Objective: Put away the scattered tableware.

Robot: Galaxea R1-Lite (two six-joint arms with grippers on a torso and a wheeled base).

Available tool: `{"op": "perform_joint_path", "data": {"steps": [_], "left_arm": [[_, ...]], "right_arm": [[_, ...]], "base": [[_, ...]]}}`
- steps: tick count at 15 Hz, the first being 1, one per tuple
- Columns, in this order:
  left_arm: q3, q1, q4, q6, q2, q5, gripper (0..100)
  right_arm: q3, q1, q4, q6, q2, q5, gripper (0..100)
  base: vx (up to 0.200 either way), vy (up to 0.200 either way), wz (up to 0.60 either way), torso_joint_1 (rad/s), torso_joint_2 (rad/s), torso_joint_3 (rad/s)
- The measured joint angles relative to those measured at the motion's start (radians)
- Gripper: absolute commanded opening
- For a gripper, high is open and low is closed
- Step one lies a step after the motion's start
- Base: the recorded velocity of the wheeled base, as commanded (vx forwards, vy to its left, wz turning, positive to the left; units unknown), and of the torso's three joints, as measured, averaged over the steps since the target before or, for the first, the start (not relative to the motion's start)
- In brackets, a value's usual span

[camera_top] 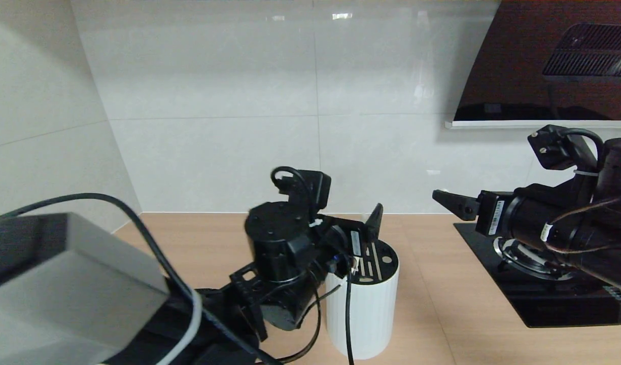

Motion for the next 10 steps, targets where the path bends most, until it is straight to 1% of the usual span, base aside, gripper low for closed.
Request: {"op": "perform_joint_path", "data": {"steps": [3, 4, 6, 7, 8, 10], "left_arm": [[0.063, 0.030, -0.002, 0.000, -0.204, -0.127, 100], [0.078, 0.040, -0.003, 0.000, -0.273, -0.157, 100], [0.125, 0.060, 0.002, 0.000, -0.404, -0.186, 100], [0.154, 0.081, 0.018, 0.000, -0.466, -0.196, 100], [0.189, 0.118, 0.039, 0.000, -0.530, -0.202, 100], [0.265, 0.216, 0.107, 0.002, -0.663, -0.214, 100]], "right_arm": [[0.010, -0.001, 0.000, -0.030, -0.045, 0.002, 100], [0.012, -0.002, 0.000, -0.036, -0.064, 0.000, 100], [0.028, -0.003, 0.002, -0.073, -0.120, -0.009, 100], [0.047, -0.004, 0.004, -0.096, -0.157, -0.010, 100], [0.076, -0.010, 0.006, -0.121, -0.204, -0.010, 100], [0.152, -0.024, 0.010, -0.164, -0.323, -0.011, 100]], "base": [[0.000, 0.000, 0.00, 0.000, 0.00, 0.000], [0.000, 0.000, 0.00, 0.000, 0.00, 0.000], [0.000, 0.000, 0.00, 0.000, 0.00, 0.000], [0.000, 0.000, 0.00, 0.000, 0.00, 0.000], [0.000, 0.000, 0.00, 0.000, 0.00, 0.000], [0.000, 0.000, 0.00, 0.000, 0.00, 0.000]]}}
